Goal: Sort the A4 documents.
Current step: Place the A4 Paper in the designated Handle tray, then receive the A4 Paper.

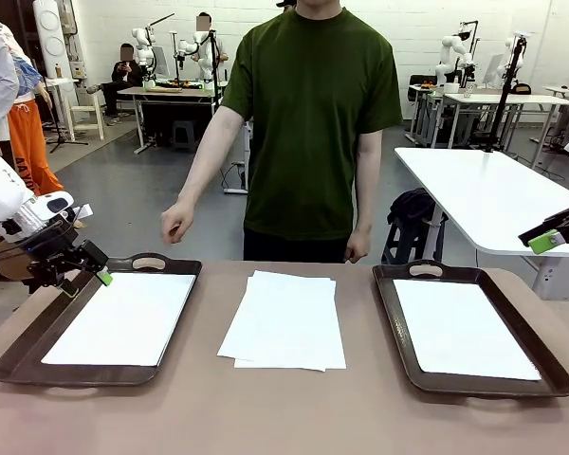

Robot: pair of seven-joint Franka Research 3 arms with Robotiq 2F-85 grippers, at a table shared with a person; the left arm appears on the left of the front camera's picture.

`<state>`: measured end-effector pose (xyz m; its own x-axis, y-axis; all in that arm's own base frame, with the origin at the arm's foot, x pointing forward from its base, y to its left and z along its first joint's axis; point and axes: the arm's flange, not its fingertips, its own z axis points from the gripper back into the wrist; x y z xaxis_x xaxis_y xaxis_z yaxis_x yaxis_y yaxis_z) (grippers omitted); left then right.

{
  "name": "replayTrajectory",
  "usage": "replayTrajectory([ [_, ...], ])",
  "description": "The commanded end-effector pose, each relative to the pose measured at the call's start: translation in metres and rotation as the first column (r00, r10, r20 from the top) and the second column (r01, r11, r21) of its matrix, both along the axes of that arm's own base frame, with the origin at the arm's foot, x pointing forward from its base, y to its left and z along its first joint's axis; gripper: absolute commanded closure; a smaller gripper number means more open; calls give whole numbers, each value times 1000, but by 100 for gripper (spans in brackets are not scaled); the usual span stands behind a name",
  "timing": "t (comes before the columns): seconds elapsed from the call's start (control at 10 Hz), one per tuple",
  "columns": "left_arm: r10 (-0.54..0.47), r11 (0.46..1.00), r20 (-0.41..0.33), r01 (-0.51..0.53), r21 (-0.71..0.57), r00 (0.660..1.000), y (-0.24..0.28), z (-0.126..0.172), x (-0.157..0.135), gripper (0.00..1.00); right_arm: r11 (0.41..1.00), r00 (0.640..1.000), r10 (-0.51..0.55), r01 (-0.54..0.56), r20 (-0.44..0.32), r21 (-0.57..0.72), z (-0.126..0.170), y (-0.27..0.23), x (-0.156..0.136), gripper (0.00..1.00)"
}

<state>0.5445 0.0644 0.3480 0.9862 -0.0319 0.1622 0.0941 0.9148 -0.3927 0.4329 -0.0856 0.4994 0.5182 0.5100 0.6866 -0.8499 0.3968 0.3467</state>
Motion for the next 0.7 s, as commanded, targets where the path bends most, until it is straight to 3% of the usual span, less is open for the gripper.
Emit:
replayTrajectory([
  [0.0,-15,1000,8,15,1,1000,0,0,0,0,1000,1000,8,-8,2,2,0,1,0,0],
  [0.6,-15,1000,8,15,1,1000,0,0,0,0,1000,1000,8,-8,2,2,0,1,0,0],
])
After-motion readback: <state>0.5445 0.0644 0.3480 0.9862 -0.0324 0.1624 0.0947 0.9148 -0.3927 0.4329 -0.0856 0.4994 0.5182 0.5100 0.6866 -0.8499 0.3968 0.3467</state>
